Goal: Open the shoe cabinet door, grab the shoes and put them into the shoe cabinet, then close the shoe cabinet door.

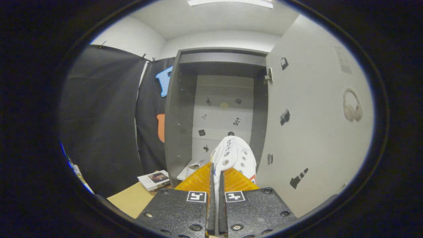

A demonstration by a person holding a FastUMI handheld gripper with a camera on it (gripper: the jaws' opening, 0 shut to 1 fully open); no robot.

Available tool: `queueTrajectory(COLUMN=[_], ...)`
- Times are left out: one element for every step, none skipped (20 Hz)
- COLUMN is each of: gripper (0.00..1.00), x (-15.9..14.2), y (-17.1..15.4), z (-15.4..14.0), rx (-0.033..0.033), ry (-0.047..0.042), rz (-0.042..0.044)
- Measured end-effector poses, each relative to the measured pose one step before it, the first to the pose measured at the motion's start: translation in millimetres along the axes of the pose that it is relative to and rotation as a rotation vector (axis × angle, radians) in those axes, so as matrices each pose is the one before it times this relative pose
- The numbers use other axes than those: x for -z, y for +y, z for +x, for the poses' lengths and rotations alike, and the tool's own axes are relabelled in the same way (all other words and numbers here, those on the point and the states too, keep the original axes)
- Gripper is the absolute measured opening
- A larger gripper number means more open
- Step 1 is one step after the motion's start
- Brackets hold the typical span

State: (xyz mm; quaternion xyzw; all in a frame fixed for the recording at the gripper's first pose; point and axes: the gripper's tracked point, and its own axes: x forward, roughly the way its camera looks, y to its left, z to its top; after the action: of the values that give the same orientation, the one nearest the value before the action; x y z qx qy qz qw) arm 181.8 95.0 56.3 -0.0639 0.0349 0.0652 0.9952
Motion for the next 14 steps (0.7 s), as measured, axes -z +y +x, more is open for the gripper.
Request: queueTrajectory(gripper=[0.07,0.07,0.07,0.07,0.07,0.07,0.07,0.07,0.07,0.07,0.07,0.07,0.07,0.07], x=[-6.59,-6.64,-3.82,-3.16,-3.19,-2.57,0.10,2.69,2.12,1.98,4.58,5.10,7.61,8.79], y=[2.55,3.15,2.68,3.68,2.06,1.96,0.37,-2.42,-0.96,-1.33,-2.29,-1.29,-3.41,-2.65], z=[7.64,6.55,8.55,8.80,9.68,10.73,11.46,11.77,14.19,13.61,15.79,15.15,18.72,16.85], rx=[0.01282,0.01075,0.00704,-0.00264,0.00289,0.00129,0.00512,0.01000,0.01327,0.00917,0.00457,0.00159,0.00235,0.00238], ry=[0.00838,0.00639,0.01225,0.01050,0.00579,0.00405,0.00783,0.01686,0.01094,0.00859,0.00697,0.00844,0.01211,0.02736], rz=[-0.01678,-0.00563,-0.00213,-0.00213,-0.00116,0.00534,-0.01036,-0.01021,0.00294,0.00327,0.00833,0.00788,0.01185,0.00802])
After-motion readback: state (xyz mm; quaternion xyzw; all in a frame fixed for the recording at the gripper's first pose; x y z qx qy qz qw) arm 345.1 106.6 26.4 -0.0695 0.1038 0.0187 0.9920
